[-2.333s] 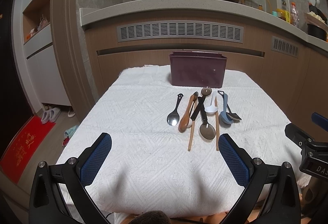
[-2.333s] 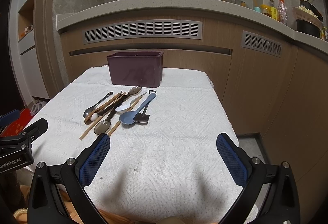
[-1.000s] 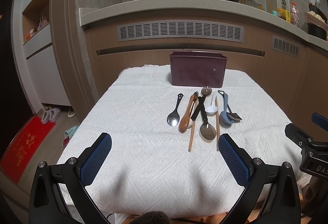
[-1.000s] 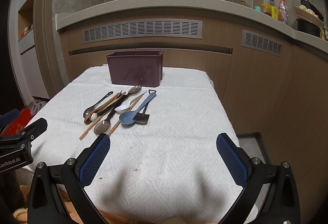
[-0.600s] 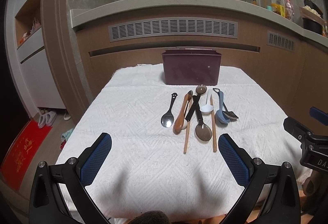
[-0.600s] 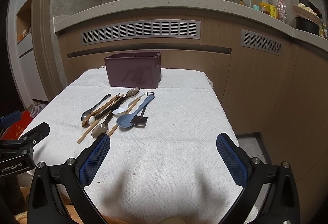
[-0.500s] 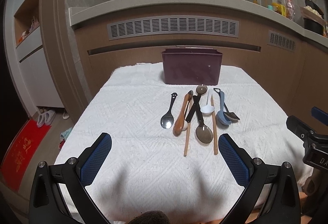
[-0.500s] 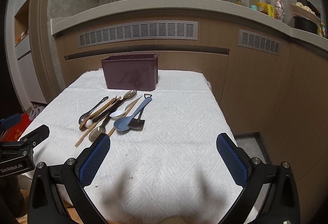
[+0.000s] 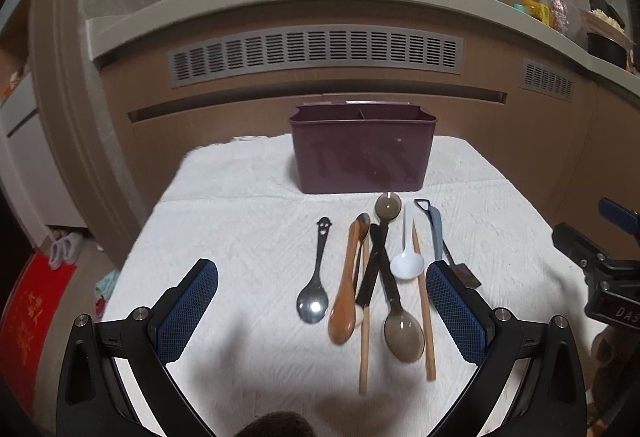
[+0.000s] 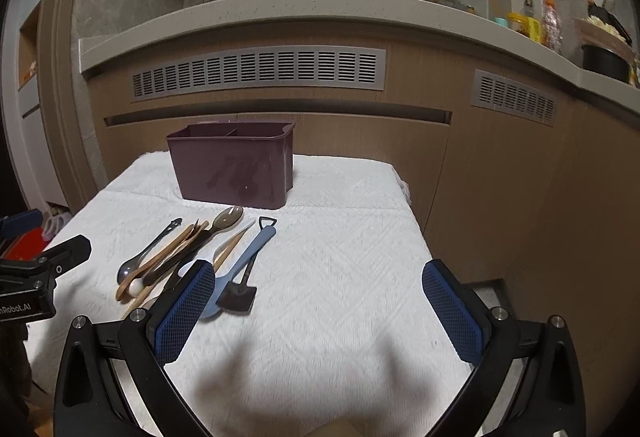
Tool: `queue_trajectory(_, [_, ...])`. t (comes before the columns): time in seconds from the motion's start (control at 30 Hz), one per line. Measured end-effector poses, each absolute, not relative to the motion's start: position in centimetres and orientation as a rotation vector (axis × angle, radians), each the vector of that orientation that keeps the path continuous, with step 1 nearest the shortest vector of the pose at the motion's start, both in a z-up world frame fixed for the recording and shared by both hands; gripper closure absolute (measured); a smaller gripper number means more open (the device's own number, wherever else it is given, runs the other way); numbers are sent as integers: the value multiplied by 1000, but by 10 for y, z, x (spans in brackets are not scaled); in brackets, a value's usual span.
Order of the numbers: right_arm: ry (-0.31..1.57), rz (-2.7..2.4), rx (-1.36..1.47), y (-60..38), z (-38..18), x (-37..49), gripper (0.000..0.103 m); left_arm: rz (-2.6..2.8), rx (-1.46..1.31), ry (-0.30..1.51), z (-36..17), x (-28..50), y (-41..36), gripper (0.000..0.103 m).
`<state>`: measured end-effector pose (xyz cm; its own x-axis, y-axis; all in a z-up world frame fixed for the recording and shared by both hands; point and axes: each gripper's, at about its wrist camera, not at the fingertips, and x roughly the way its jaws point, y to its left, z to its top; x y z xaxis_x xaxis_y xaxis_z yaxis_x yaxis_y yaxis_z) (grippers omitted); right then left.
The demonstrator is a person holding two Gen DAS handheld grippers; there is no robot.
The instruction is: Organize utensils
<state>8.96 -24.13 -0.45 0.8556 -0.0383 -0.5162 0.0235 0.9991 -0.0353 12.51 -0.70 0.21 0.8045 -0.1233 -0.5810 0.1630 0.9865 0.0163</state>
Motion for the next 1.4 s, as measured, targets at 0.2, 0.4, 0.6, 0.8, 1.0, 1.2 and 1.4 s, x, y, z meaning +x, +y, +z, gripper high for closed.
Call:
queue_trajectory(0.2, [586,-2,-118,-224,-8,135,0,-246,81,663,3,175,-8,0])
queue_trajectory(0.4, [653,98,-186,-200,-16,188,1,-228,141,704,-6,215,-2,0])
queue_trajectory(0.6, [746,173,-207,-169,-30,239,31,-81,162,663,-13,230,32,0])
queue_trajectory(0.8, [914,145,-105,-152,-60,282,42,-37,98,681,-22,240,64,0])
queue_trajectory(1.0, [1002,88,-93,-130,-81,297,47,-63,68,677,-27,243,73,0])
queue_trajectory(1.2, [1018,63,-99,-123,-84,302,49,-71,34,679,-27,244,78,0])
queue_trajectory(1.4, [1020,128,-128,-122,-81,301,88,-69,12,691,-26,240,77,0])
